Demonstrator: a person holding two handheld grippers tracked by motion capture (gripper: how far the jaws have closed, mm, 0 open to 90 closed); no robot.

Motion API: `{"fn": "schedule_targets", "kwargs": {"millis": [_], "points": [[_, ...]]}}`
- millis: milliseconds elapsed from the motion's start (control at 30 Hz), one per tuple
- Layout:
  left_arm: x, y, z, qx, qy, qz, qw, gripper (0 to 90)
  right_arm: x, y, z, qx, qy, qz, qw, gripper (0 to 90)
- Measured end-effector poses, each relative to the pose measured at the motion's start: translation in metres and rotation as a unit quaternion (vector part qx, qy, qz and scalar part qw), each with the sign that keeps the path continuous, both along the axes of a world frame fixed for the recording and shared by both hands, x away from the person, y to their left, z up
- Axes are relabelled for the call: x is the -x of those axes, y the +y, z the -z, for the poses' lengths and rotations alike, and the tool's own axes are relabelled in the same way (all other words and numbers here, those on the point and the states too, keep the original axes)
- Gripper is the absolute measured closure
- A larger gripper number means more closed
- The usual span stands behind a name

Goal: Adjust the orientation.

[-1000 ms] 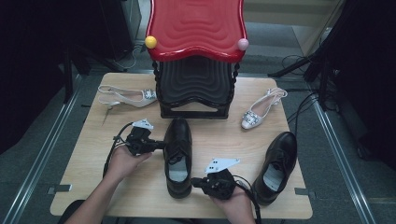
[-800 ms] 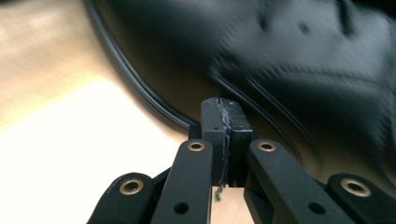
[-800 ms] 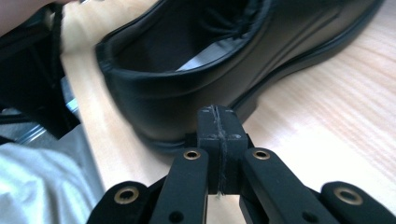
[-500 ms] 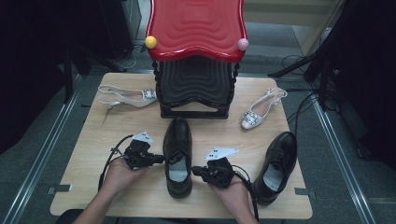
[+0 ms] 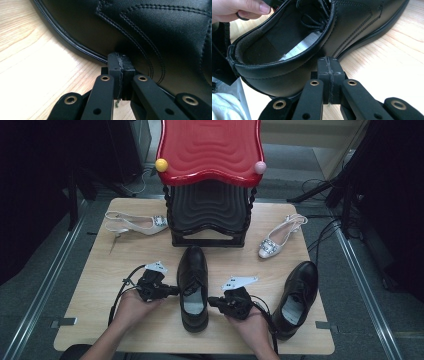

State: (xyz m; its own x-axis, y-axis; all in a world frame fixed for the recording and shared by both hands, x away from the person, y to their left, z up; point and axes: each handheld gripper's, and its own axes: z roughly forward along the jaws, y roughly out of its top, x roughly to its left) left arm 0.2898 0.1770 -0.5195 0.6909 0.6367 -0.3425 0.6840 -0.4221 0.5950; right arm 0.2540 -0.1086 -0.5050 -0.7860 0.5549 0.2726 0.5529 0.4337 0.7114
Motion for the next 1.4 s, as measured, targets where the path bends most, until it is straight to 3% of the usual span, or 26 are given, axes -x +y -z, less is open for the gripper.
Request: {"fn": "schedule_targets", "kwargs": {"millis": [133, 267, 400, 500, 667, 867, 933, 1100, 1300, 1400], "points": [[-0.003, 0.002, -0.002, -0.007, -0.001, 0.019, 0.9998, 89.6, 0.001, -0.004, 0.0, 0.002, 0.001, 0.004, 1.0, 88.5], [-0.003, 0.009, -0.007, -0.006, -0.004, 0.026, 0.9996, 82.0, 0.004, -0.007, -0.002, 0.006, -0.001, 0.004, 1.0, 83.9], [-0.001, 0.012, -0.011, 0.003, -0.002, 0.024, 0.9997, 74.1, 0.007, -0.011, -0.005, 0.008, -0.004, 0.012, 0.9999, 78.2], [-0.001, 0.011, -0.011, -0.004, -0.007, 0.016, 0.9998, 59.5, 0.012, -0.02, -0.012, -0.007, -0.011, 0.025, 0.9996, 71.3], [-0.004, 0.014, -0.015, 0.002, -0.013, 0.005, 0.9999, 52.1, 0.017, -0.032, -0.026, -0.009, -0.02, 0.043, 0.9989, 67.1], [-0.008, 0.017, -0.019, 0.018, -0.005, 0.003, 0.9998, 49.5, 0.022, -0.058, -0.036, -0.011, -0.018, 0.08, 0.9966, 65.9], [-0.009, 0.017, -0.02, 0.009, -0.006, 0.005, 0.9999, 49.0, 0.024, -0.069, -0.039, -0.011, -0.02, 0.094, 0.9953, 66.0], [-0.011, 0.014, -0.02, 0.011, -0.006, 0.01, 0.9999, 48.1, 0.03, -0.094, -0.041, -0.009, -0.019, 0.127, 0.9917, 66.5], [-0.014, 0.013, -0.021, 0.015, -0.008, 0.012, 0.9998, 48.0, 0.036, -0.111, -0.039, 0.009, -0.022, 0.15, 0.9884, 66.8], [-0.016, 0.012, -0.02, 0.018, -0.008, 0.015, 0.9997, 47.0, 0.038, -0.118, -0.041, 0.004, -0.023, 0.159, 0.987, 66.5]]}}
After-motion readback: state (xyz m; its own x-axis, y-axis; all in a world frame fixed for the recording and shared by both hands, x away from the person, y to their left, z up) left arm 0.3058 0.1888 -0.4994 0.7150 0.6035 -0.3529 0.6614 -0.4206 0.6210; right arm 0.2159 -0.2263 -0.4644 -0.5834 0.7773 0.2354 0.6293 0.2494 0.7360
